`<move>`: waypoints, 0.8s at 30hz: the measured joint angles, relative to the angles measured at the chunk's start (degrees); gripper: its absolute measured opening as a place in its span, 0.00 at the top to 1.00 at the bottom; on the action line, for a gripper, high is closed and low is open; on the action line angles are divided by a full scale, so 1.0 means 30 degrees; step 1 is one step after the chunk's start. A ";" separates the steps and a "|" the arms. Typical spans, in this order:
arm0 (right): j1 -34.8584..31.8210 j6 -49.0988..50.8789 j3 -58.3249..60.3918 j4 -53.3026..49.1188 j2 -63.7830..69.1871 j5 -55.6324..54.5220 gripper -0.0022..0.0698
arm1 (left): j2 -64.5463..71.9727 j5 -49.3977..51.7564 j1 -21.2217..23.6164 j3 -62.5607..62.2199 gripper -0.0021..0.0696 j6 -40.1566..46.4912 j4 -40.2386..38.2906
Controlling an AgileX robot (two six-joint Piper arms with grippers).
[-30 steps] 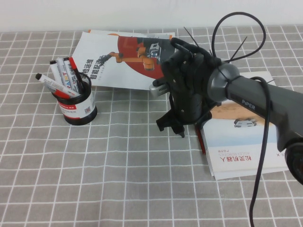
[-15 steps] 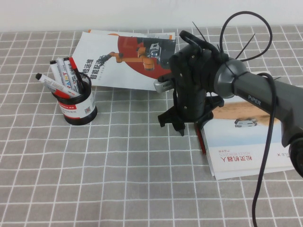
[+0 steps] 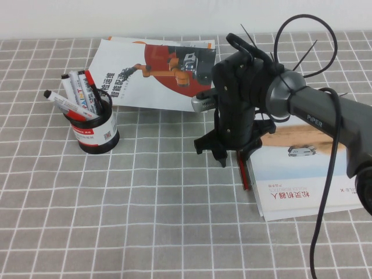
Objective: Put the pen into the pen holder
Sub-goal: Pick up the pen on the table
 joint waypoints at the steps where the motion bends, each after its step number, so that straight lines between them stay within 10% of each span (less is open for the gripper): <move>1: 0.0036 0.0000 0.0000 0.0000 0.0000 0.0000 0.49 | 0.0000 0.0000 0.0000 0.0000 0.98 0.0000 0.0000; 13: 0.0036 0.0000 0.0000 0.1779 0.0025 0.0000 0.53 | 0.0000 0.0000 0.0000 0.0000 0.98 0.0000 0.0000; 24: 0.0104 -0.0040 -0.0964 0.2882 0.0386 0.0263 0.92 | 0.0000 0.0000 0.0000 0.0000 0.98 0.0000 0.0000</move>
